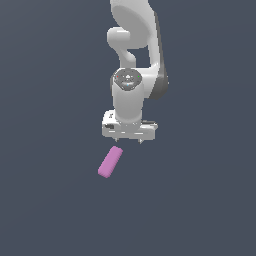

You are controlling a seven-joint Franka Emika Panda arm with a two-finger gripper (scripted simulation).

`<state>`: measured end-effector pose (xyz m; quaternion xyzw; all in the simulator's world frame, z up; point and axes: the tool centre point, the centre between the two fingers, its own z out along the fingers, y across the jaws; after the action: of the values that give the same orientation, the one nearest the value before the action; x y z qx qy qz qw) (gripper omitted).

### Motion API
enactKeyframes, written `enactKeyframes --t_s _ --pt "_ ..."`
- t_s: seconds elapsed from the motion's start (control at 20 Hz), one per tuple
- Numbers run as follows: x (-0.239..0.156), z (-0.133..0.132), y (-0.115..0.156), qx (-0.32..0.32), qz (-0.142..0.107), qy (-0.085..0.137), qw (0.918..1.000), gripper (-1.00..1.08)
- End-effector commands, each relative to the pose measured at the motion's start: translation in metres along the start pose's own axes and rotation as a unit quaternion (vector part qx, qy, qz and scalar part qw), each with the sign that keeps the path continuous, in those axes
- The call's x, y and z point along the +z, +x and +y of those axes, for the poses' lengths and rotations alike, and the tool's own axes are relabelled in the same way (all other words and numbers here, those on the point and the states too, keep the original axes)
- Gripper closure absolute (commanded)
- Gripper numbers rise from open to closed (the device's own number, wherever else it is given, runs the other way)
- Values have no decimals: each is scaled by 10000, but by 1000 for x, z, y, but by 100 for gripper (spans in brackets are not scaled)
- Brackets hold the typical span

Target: Pick up the object and move it to a goal position.

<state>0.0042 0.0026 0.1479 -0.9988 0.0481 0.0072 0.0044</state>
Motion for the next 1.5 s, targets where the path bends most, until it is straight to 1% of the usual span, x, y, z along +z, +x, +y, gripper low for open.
enactKeyframes --t_s 0.0,0.35,0.65,0.85,1.15,1.45 --pt "13 13 8 268 6 8 9996 -92" --pt "55 55 30 1115 46 2 9938 -92" --pt "77 77 39 1524 72 -21 9883 -92" --pt "82 83 41 1625 79 -28 9867 -92" --pt "87 83 40 1610 73 -29 9869 -92" --pt "116 83 40 1621 76 -28 9867 -92"
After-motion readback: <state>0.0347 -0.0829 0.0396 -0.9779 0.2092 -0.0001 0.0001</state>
